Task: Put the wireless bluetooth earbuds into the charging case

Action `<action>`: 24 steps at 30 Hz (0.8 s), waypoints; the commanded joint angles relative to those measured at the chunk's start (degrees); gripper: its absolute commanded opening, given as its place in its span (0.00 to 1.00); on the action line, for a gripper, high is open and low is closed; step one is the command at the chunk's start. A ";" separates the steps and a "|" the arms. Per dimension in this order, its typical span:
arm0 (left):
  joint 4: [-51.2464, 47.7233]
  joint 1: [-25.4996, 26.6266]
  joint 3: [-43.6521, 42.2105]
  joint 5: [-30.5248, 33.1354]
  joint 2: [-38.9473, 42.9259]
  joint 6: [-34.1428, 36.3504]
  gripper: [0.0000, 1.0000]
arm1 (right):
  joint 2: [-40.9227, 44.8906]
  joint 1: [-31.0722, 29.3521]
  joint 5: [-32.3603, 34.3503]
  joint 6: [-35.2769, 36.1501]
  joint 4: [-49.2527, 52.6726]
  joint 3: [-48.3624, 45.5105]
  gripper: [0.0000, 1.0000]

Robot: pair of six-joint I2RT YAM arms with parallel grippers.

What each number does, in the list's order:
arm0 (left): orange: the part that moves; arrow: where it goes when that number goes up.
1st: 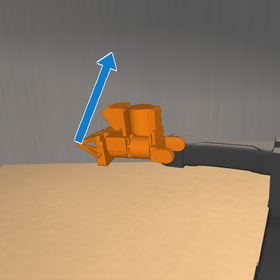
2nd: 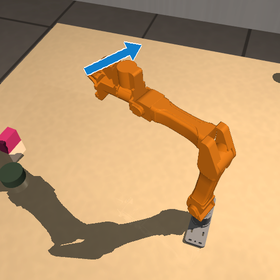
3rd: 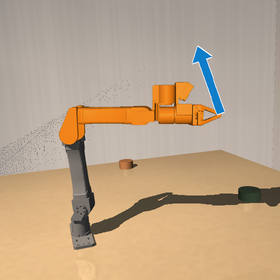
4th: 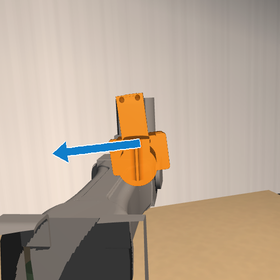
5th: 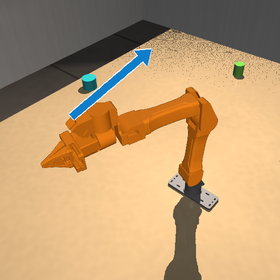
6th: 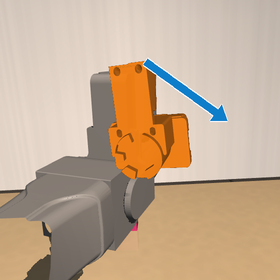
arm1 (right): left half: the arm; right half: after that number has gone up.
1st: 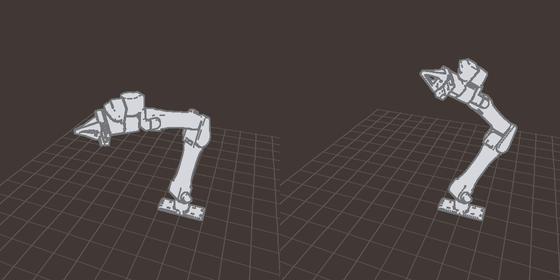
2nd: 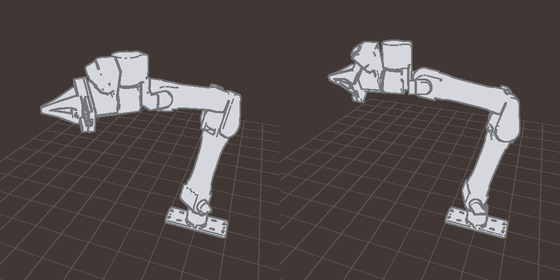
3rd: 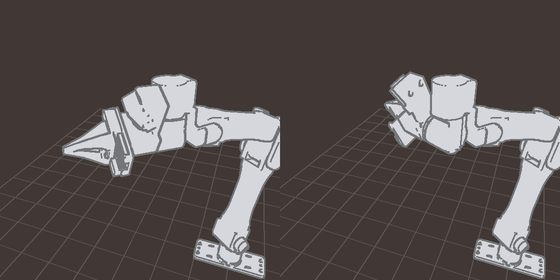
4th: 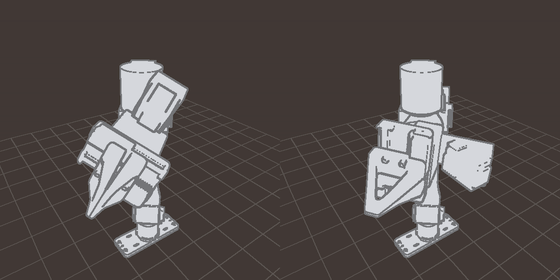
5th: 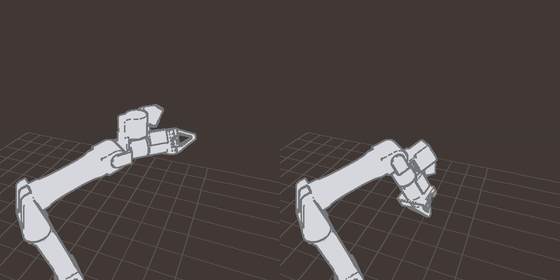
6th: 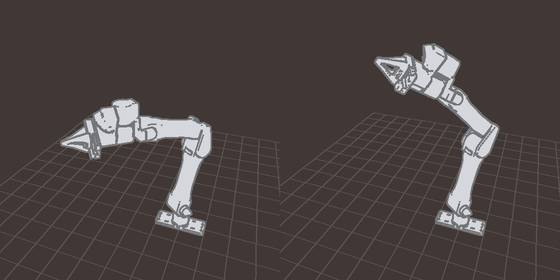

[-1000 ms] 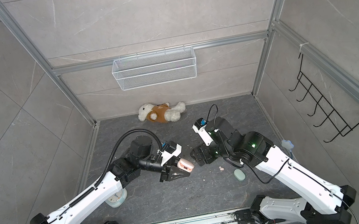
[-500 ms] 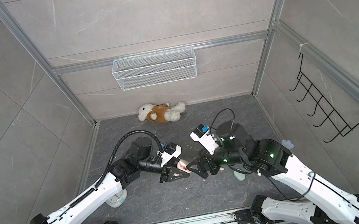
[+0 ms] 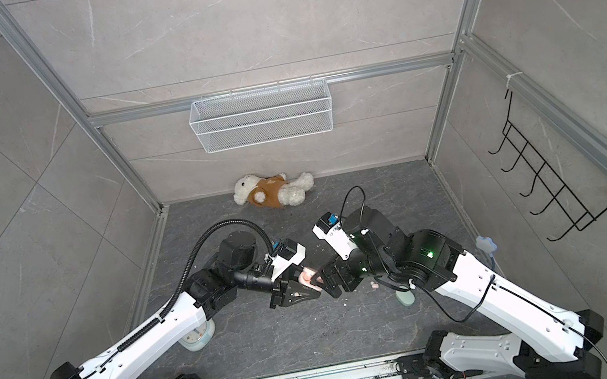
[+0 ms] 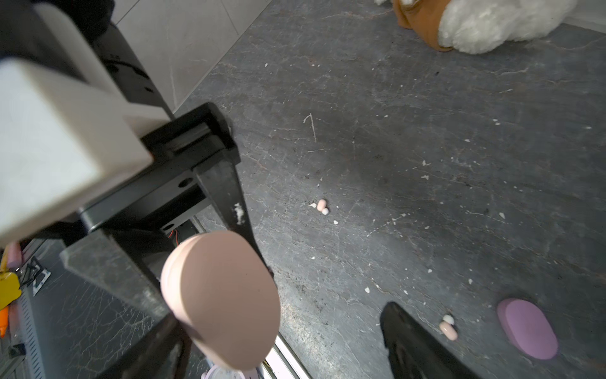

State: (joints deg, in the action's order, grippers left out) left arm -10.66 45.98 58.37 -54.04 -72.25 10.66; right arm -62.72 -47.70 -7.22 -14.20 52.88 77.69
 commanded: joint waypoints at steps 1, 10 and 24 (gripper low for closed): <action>1.82 0.01 -0.35 -1.29 2.31 -0.35 0.28 | 0.12 2.43 4.17 -1.95 1.60 1.92 0.91; 2.60 0.03 -1.13 -1.46 3.60 -0.83 0.28 | -2.15 7.32 2.00 -3.12 0.69 2.37 0.91; 5.55 -0.18 -3.19 3.61 3.25 -3.35 0.26 | -1.90 7.54 -2.53 -2.92 3.36 3.59 0.95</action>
State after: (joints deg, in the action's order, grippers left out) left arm -6.98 45.65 55.55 -50.70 -70.54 8.47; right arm -65.14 -40.75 -9.23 -15.92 54.43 78.81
